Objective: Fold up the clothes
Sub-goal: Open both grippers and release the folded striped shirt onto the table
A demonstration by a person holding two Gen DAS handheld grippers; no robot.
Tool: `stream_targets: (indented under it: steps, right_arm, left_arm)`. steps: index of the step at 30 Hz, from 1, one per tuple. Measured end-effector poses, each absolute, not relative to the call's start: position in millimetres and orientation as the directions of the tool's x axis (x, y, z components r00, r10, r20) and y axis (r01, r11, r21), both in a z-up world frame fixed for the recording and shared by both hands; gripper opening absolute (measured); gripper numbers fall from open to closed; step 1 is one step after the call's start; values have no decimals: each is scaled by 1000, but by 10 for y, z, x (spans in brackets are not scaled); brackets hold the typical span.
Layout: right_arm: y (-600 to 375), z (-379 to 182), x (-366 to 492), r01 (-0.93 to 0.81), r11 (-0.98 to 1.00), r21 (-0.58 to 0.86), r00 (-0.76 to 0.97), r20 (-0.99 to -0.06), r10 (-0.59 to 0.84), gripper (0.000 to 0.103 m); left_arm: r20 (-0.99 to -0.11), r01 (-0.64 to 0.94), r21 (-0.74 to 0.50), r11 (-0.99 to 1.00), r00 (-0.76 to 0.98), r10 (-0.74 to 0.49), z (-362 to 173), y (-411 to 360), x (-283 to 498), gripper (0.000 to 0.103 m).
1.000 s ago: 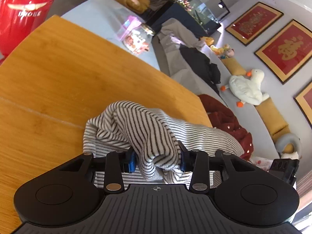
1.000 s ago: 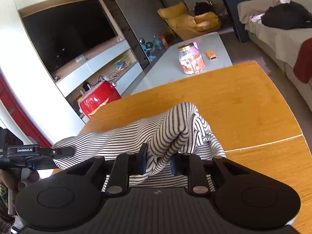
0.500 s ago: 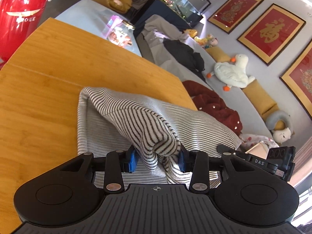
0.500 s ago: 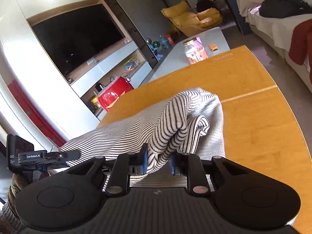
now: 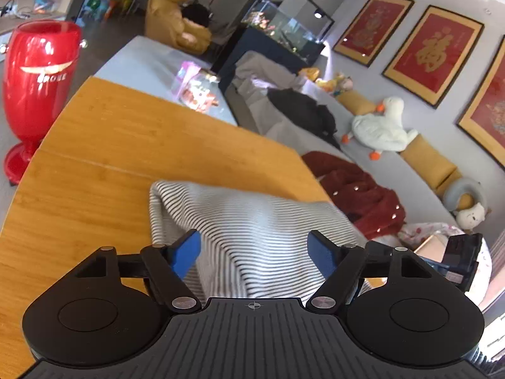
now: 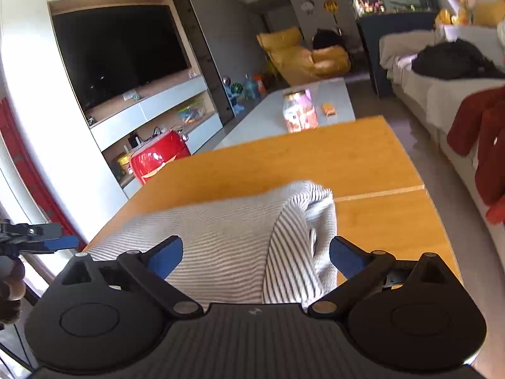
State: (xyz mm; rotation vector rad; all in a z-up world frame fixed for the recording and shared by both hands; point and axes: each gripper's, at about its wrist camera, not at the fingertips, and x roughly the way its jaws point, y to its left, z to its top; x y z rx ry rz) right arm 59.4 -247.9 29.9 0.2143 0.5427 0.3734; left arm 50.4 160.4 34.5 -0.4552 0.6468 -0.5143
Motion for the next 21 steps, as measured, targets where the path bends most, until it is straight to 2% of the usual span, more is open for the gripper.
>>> stream_targets:
  steps: [2, 4, 8, 9, 11, 15, 21]
  right_arm:
    - [-2446, 372, 641, -272, 933, 236, 825, -443, 352, 103]
    - [-2412, 387, 727, -247, 952, 182, 848, -434, 303, 103]
    - [-2286, 89, 1095, -111, 994, -16, 823, -563, 83, 103]
    - [-2248, 7, 1143, -115, 992, -48, 808, -586, 66, 103]
    - [-2226, -16, 1142, -117, 992, -45, 810, -582, 69, 103]
    - [-2196, -45, 1123, -107, 994, -30, 815, -576, 70, 103]
    - [-2232, -114, 1056, -119, 985, 125, 778, -605, 171, 103]
  left_arm:
    - [-421, 331, -570, 752, 668, -613, 366, 1501, 529, 86]
    - [-442, 326, -594, 735, 631, -637, 230, 1363, 605, 88]
    - [-481, 309, -626, 716, 570, -666, -31, 1121, 751, 91]
    - [-482, 314, -619, 720, 571, -664, -60, 1101, 778, 92]
    - [-477, 330, -604, 725, 580, -661, -92, 1104, 841, 93]
    - [-464, 278, -652, 706, 589, -661, -140, 1217, 1116, 94]
    - [-458, 224, -653, 723, 644, -613, -154, 1257, 1623, 94]
